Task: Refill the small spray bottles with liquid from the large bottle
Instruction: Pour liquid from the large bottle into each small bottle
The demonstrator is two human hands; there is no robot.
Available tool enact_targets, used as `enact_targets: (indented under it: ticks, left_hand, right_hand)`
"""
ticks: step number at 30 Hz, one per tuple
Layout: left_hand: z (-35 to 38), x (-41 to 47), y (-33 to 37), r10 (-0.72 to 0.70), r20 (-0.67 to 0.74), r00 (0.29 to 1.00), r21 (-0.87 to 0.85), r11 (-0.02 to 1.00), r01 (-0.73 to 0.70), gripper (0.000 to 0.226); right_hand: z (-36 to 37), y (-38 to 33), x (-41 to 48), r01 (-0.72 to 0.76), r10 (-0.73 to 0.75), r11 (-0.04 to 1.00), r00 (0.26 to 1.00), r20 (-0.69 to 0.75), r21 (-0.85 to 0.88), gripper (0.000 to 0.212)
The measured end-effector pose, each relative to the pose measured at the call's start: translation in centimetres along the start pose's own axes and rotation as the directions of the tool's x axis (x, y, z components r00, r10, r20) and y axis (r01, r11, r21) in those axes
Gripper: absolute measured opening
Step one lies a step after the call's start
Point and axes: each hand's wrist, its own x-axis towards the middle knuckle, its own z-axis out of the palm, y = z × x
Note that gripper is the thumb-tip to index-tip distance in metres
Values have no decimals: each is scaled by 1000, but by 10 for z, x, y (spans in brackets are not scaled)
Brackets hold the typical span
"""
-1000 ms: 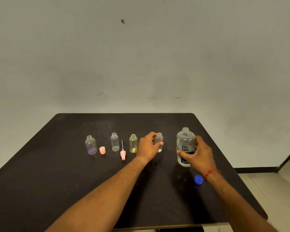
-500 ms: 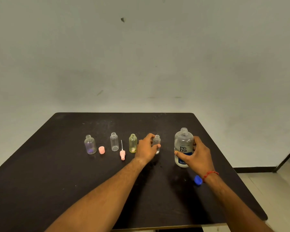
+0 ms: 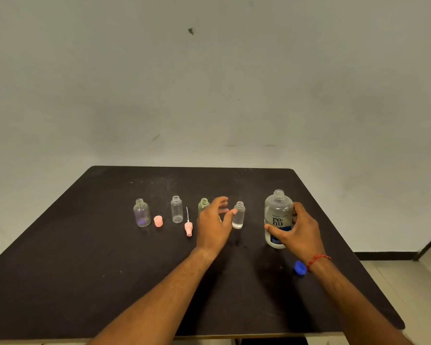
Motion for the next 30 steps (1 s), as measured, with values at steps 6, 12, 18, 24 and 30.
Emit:
enact_targets:
  ticks: [6, 12, 18, 24, 30]
  left_hand:
    - [-28, -9, -12, 19, -265, 964, 2, 1000, -19, 32]
    - [-33, -1, -29, -143, -147, 979, 106, 982, 159, 58]
    - [-30, 14, -31, -212, -60, 975, 125, 968, 218, 58]
    - [-32, 25, -30, -231, -32, 973, 132, 964, 233, 41]
    - [-39, 29, -24, -177, -77, 981, 130, 974, 186, 34]
  right_hand:
    - [3, -6, -1, 23, -23, 1000, 1000, 15, 2, 63]
    - [5, -12, -4, 31, -31, 999, 999, 21, 12, 64]
    - [4, -16, -3, 37, -37, 999, 999, 24, 0, 65]
    - [4, -15, -2, 43, -43, 999, 999, 21, -1, 66]
    - [5, -18, -1, 63, -63, 998, 998, 29, -2, 66]
